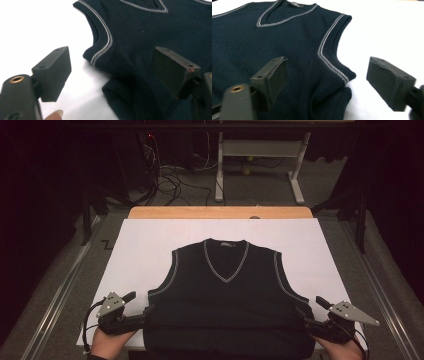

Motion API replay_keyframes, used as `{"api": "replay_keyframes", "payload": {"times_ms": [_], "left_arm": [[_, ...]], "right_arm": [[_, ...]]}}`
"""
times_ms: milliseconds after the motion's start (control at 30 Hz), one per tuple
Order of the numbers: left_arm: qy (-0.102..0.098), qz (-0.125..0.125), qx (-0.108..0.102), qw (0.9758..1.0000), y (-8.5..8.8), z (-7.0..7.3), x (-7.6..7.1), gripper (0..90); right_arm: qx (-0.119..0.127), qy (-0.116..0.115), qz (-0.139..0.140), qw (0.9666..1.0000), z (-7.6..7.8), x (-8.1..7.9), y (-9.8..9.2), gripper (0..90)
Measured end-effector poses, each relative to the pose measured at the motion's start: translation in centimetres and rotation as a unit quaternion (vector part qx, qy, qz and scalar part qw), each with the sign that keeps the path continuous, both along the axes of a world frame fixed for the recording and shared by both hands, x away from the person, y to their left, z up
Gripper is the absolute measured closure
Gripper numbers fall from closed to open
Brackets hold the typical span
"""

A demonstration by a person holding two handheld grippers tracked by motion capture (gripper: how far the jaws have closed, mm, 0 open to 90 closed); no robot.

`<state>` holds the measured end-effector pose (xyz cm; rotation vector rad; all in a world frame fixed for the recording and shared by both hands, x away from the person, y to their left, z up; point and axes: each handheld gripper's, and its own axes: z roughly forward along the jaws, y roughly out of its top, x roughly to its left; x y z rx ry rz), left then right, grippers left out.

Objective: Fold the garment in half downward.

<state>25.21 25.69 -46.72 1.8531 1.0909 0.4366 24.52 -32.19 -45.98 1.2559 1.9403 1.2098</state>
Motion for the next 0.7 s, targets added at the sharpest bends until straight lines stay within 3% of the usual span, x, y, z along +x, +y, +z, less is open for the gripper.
{"api": "replay_keyframes", "payload": {"times_ms": [200,300,500,700], "left_arm": [[0.001,-0.008,0.015,0.9999,-0.9,0.0,1.0,3.3],[0.011,-0.010,0.009,0.9999,-1.1,-0.1,1.9,0.0],[-0.005,-0.002,-0.007,1.0000,-1.1,1.0,3.1,0.0],[-0.009,0.005,-0.020,0.9997,-1.2,2.3,5.3,0.0]], "right_arm": [[0.004,-0.008,-0.011,0.9999,0.3,0.9,0.0,7.1],[0.000,-0.006,-0.014,0.9999,0.4,1.8,0.0,0.6],[-0.004,-0.012,-0.011,0.9999,1.2,3.9,0.4,0.1],[0.003,-0.010,-0.012,0.9999,1.7,5.6,0.6,0.1]]}}
